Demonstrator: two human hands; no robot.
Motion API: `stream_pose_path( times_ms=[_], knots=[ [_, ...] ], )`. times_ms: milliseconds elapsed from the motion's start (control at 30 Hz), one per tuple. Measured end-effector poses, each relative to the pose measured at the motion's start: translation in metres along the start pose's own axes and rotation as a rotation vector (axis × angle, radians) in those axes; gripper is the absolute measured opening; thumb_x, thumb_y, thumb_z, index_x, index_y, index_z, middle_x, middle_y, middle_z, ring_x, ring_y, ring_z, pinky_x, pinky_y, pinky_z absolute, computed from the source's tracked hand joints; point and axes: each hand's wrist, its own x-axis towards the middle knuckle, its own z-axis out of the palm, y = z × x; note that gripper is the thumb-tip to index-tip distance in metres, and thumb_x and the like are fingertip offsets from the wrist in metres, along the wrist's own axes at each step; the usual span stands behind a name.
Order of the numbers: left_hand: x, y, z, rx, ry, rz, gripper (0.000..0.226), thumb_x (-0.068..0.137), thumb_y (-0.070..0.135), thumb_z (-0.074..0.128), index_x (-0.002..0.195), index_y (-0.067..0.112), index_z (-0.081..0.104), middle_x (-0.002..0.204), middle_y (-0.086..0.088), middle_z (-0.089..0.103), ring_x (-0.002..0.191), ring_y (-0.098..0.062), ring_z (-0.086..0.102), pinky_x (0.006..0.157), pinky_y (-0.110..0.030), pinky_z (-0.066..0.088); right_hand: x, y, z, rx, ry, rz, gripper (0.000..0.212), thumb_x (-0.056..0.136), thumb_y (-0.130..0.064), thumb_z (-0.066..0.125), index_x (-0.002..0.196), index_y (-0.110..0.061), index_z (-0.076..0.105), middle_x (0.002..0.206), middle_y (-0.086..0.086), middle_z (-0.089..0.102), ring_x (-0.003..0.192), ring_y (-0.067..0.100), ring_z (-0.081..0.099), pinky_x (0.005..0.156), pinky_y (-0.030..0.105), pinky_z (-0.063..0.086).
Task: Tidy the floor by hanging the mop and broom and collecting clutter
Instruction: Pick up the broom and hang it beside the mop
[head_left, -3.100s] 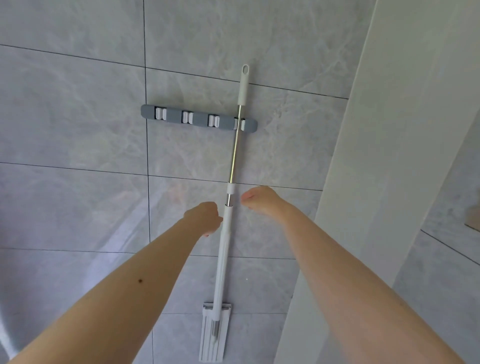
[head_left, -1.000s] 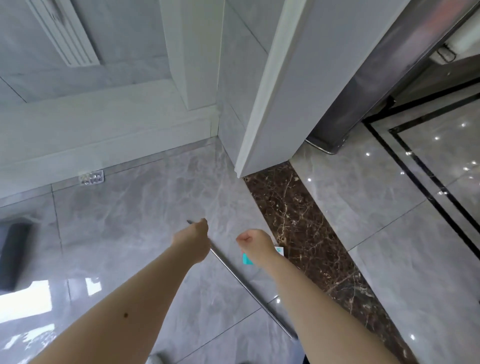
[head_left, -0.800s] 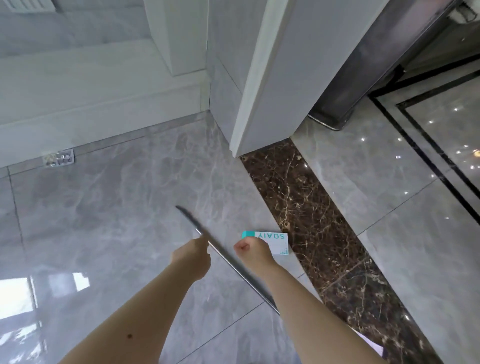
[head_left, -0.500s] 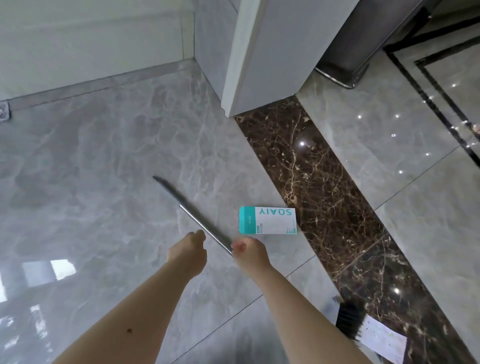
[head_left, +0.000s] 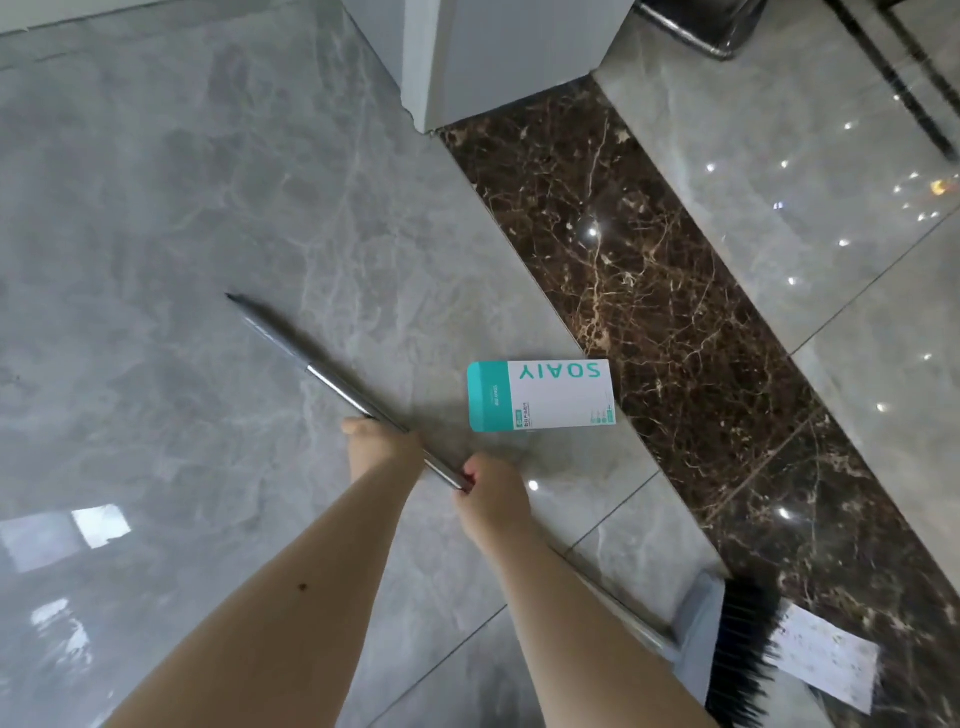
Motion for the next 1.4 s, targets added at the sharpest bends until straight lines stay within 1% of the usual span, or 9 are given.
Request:
stream_pose_path(
  times_ms=[200,433,567,700,833,1000,1100,1200,1400],
  knots=[
    [-0.011,0.008,-0.010,-0.061,0.031,-0.099,0.037,0.077,0.014,0.066,0.109,-0.002,0.057,0.095,-0.020,0.069,0.082,-0.034,0.071,0.075,-0.042,0.061,-0.013,-0.010,-0.008,-0.106,-0.019,-0.067,0.027,0.092,-0.020,0.057,0.117,-0.011,0.057,0.120,0.007,0.062,0.112,0.023,0.060,0.092,0.030,0.048],
    [-0.079,0.074,-0.049,-0.076,0.050,-0.026,0.027,0.089,0.006,0.049,0.116,0.002,0.047,0.092,-0.012,0.059,0.077,-0.031,0.062,0.059,-0.030,0.051,-0.054,-0.053,-0.071,-0.056,-0.014,-0.058,0.020,0.095,-0.017,0.054,0.114,-0.010,0.057,0.118,0.008,0.065,0.113,0.022,0.063,0.095,0.030,0.053],
    [-0.126,0.128,-0.093,-0.116,0.090,0.054,0.027,0.092,0.003,0.047,0.118,0.004,0.042,0.102,-0.012,0.058,0.085,-0.028,0.054,0.076,-0.034,0.047,-0.090,-0.101,-0.117,-0.001,-0.013,-0.106,0.022,0.096,-0.015,0.052,0.115,-0.007,0.059,0.120,0.009,0.066,0.117,0.025,0.060,0.084,0.026,0.048],
    [-0.166,0.174,-0.147,-0.121,0.104,0.149,0.014,0.097,0.008,0.041,0.111,0.008,0.044,0.117,-0.012,0.061,0.092,-0.030,0.056,0.078,-0.035,0.042,-0.124,-0.159,-0.159,0.158,-0.035,-0.143,0.021,0.095,-0.011,0.046,0.077,-0.019,0.054,0.083,0.006,0.058,0.088,0.024,0.052,0.073,0.028,0.036],
    [-0.200,0.231,-0.225,-0.065,0.147,0.265,0.022,0.098,0.010,0.043,0.117,0.001,0.047,0.116,-0.016,0.061,0.097,-0.033,0.058,0.077,-0.037,0.042,-0.156,-0.236,-0.202,0.186,-0.064,-0.254,0.017,0.095,-0.012,0.042,0.085,-0.017,0.055,0.085,0.001,0.052,0.083,0.017,0.047,0.075,0.028,0.039],
    [-0.236,0.285,-0.342,-0.063,0.229,0.374,0.022,0.095,0.018,0.053,0.106,0.000,0.058,0.106,-0.018,0.067,0.085,-0.030,0.060,0.069,-0.035,0.044,-0.204,-0.339,-0.249,0.068,-0.021,-0.451,0.042,0.089,-0.006,0.049,0.056,-0.024,0.028,0.060,-0.008,0.035,0.056,0.012,0.036,0.047,0.017,0.024],
    [-0.262,0.309,-0.421,-0.132,0.302,0.407,0.023,0.093,0.020,0.057,0.103,0.000,0.061,0.101,-0.017,0.067,0.094,-0.034,0.065,0.075,-0.037,0.049,-0.245,-0.405,-0.273,0.025,-0.023,-0.561,0.041,0.090,-0.010,0.052,0.058,-0.024,0.031,0.062,-0.008,0.038,0.056,0.009,0.039,0.050,0.019,0.029],
    [-0.287,0.326,-0.498,-0.213,0.396,0.438,0.019,0.092,0.020,0.058,0.098,0.002,0.061,0.091,-0.012,0.063,0.081,-0.030,0.059,0.069,-0.033,0.045,-0.291,-0.470,-0.291,-0.012,-0.010,-0.685,0.040,0.090,-0.013,0.054,0.058,-0.024,0.033,0.062,-0.009,0.040,0.069,0.017,0.046,0.063,0.023,0.035],
    [-0.348,0.334,-0.628,-0.290,0.526,0.519,0.022,0.090,0.028,0.061,0.090,0.007,0.062,0.075,-0.005,0.059,0.066,-0.022,0.054,0.056,-0.026,0.038,-0.386,-0.568,-0.320,-0.043,0.017,-0.844,0.025,0.088,-0.015,0.058,0.067,-0.015,0.045,0.073,-0.001,0.051,0.076,0.019,0.049,0.065,0.023,0.035]
  ],
)
